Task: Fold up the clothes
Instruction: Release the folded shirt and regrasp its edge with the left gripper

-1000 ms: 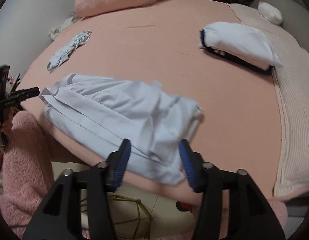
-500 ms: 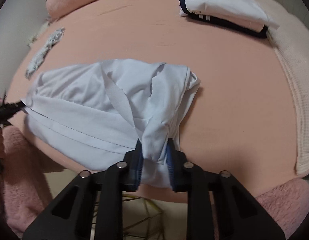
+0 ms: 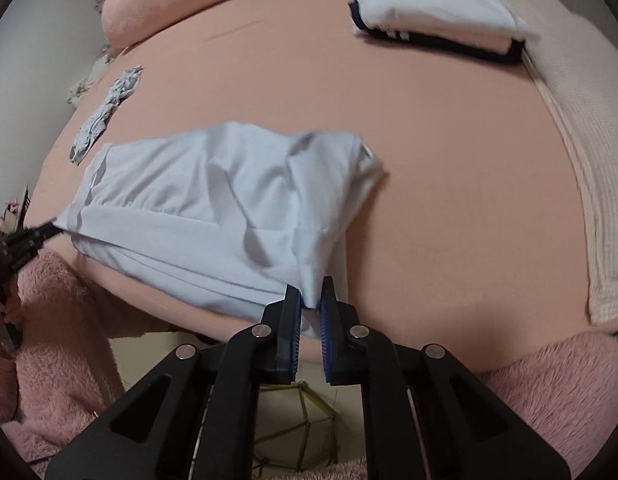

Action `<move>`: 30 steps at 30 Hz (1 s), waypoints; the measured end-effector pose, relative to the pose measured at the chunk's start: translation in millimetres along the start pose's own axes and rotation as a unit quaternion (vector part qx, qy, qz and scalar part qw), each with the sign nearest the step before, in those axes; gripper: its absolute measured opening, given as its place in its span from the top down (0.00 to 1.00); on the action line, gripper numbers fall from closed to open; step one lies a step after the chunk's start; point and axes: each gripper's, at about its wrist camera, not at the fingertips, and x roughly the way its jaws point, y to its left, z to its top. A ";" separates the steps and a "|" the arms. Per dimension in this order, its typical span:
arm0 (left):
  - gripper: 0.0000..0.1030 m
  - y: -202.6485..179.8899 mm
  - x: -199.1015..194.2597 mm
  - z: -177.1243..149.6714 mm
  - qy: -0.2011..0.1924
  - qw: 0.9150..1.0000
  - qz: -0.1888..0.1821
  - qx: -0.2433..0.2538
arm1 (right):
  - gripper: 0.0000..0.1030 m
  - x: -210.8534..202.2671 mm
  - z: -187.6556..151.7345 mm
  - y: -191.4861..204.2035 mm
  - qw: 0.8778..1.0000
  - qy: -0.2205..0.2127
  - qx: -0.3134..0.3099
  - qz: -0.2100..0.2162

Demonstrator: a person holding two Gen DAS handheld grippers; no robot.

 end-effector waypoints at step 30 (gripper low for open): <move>0.96 34.1 -26.3 15.8 -0.060 0.988 -0.084 -0.114 | 0.91 -10.8 18.8 13.4 0.999 -0.022 -0.004 0.045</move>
